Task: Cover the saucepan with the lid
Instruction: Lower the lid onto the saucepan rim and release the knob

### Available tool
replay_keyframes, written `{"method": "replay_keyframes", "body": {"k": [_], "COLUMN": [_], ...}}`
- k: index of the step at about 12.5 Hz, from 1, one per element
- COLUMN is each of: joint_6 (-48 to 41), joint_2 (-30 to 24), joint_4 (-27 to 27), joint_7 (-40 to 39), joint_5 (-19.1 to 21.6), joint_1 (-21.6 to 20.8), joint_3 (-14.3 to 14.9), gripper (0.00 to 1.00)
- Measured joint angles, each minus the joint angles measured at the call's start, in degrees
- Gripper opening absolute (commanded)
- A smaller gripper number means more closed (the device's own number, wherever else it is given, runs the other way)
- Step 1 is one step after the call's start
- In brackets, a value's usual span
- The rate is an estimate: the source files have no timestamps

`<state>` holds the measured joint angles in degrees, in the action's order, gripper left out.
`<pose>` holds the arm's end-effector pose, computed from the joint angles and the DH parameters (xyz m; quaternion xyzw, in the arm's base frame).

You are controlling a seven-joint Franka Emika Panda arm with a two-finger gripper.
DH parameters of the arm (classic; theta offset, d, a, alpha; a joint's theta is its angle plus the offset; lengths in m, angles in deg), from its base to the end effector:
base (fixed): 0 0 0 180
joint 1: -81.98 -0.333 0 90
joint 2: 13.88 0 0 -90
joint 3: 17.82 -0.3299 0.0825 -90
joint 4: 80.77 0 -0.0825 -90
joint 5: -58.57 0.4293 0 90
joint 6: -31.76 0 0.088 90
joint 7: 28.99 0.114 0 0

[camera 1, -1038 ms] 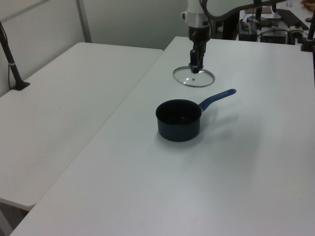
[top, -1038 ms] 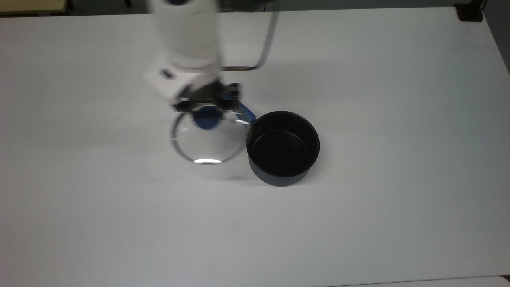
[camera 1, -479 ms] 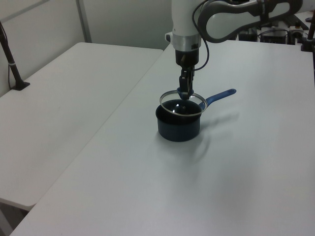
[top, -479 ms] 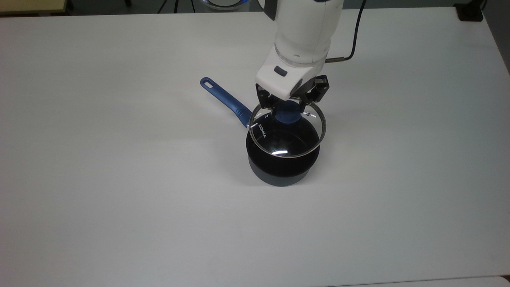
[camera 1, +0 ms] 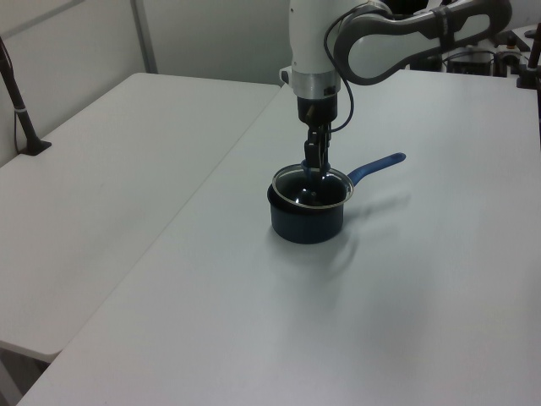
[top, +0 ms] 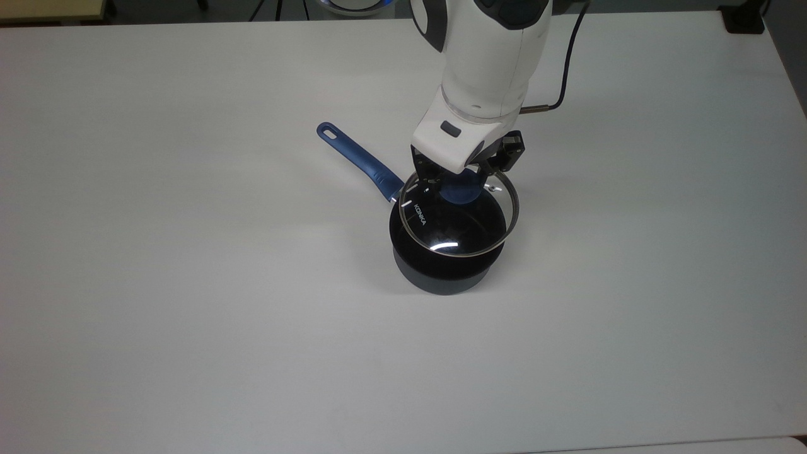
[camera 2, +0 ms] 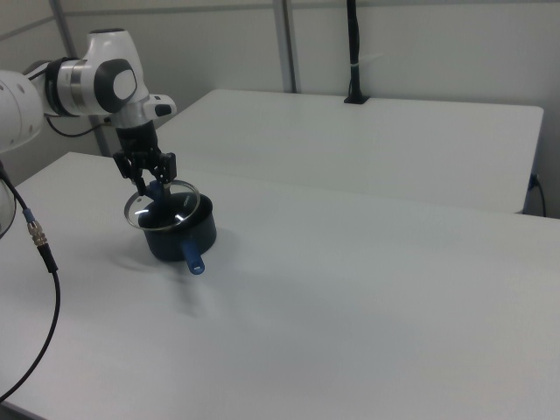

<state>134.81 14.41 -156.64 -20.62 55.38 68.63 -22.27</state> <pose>0.7200 0.2142 0.4445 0.9964 0.0843 -0.0068 0.0104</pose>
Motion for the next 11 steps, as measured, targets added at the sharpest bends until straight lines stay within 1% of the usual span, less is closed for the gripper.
{"method": "replay_keyframes", "body": {"k": [2,6,9,11], "joint_6": [0.4,4.2,4.4,4.4], "joint_2": [0.6,2.0,2.4,2.5], "joint_4": [0.2,0.3,0.6,0.6], "joint_7": [0.1,2.3,2.3,2.3], "joint_5": [0.0,0.0,0.0,-1.0], "joint_1": [0.0,0.0,0.0,0.0], "joint_3": [0.2,0.2,0.3,0.4], "gripper": [0.24,0.24,0.25,0.25]}}
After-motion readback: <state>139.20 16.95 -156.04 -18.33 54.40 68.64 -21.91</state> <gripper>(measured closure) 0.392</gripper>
